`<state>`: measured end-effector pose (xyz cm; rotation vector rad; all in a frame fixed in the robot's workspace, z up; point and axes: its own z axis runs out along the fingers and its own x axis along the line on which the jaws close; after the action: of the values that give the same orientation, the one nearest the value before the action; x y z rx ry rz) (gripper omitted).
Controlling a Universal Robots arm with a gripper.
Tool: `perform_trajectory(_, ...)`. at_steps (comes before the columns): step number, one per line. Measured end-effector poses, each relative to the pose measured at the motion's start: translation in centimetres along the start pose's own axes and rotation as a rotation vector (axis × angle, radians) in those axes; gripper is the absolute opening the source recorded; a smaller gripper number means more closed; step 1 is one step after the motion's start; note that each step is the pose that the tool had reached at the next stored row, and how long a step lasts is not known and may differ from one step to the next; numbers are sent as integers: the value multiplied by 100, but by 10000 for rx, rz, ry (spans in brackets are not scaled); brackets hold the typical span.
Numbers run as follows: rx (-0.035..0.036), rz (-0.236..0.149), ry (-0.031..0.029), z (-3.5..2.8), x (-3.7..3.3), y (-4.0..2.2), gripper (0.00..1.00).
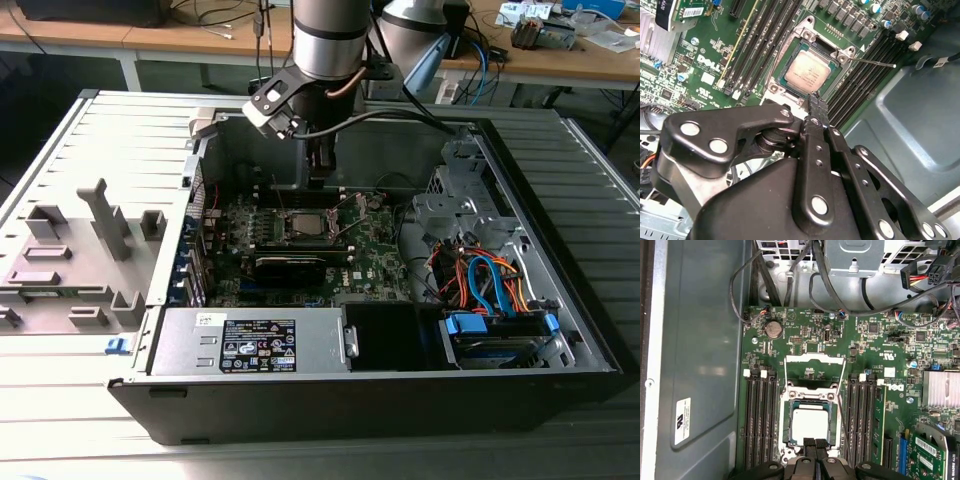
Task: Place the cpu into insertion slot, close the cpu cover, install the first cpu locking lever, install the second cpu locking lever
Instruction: 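Close the cpu cover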
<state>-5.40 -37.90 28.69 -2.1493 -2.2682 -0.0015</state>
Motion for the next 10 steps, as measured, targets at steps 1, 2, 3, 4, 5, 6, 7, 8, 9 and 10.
perform_trajectory(1, 2, -2, -6, -1, -1, 2, 11)
perform_trajectory(2, 1, -3, -7, -1, -1, 4, 11)
perform_trajectory(3, 2, -1, -9, -2, -1, 7, 11)
perform_trajectory(4, 2, -1, -9, -2, -1, 9, 11)
perform_trajectory(5, 2, -2, -8, -1, -1, 11, 11)
perform_trajectory(6, 2, -2, -8, -1, -1, 13, 11)
perform_trajectory(7, 2, -2, -8, -1, -1, 15, 11)
perform_trajectory(8, 1, -2, -9, -1, -2, 17, 11)
perform_trajectory(9, 2, -2, -9, -1, -2, 18, 11)
perform_trajectory(10, 2, -2, -11, -1, -2, 20, 11)
